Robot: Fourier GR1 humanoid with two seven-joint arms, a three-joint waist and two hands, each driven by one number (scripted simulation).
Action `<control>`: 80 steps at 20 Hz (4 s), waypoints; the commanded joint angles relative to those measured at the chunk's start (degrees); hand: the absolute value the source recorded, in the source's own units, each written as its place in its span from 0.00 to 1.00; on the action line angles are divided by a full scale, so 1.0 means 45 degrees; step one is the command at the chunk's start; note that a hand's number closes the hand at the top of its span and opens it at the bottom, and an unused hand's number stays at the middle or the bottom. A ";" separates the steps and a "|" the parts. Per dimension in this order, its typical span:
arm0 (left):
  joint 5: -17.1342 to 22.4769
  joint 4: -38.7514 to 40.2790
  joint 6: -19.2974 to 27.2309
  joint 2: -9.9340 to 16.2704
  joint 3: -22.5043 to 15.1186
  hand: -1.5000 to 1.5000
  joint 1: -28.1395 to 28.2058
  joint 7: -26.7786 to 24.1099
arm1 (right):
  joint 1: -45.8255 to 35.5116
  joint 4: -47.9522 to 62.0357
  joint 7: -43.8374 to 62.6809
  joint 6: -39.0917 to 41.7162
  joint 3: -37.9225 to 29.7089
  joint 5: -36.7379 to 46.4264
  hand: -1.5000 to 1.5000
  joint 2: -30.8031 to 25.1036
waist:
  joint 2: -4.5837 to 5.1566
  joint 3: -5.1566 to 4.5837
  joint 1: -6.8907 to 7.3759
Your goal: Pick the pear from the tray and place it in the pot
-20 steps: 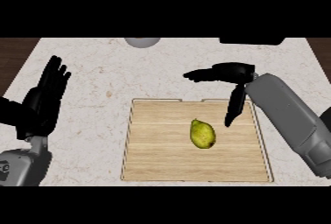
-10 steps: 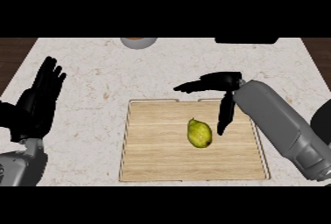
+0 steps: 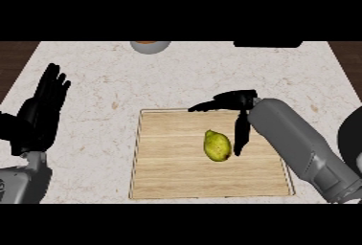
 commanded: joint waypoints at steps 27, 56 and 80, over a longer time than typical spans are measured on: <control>-0.0126 -0.0566 -0.0908 -0.0180 0.0962 0.50 0.0208 0.0514 | 0.0933 0.1478 -0.4143 -0.1948 0.0809 0.3085 1.00 0.1377 | 0.0035 0.0002 0.0185; -0.0834 -0.0221 -0.0241 -0.0775 0.0373 0.50 -0.0296 0.0691 | -0.5171 0.7785 1.7936 -2.2345 -0.2154 0.5412 1.00 -0.0999 | -0.0168 -0.0075 -0.0024; -0.0536 -0.0422 -0.0498 -0.0123 0.1610 0.50 0.0123 0.0739 | -0.2586 0.8084 1.8211 -2.4359 -0.2318 0.5610 1.00 -0.3688 | -0.0283 -0.0027 -0.0783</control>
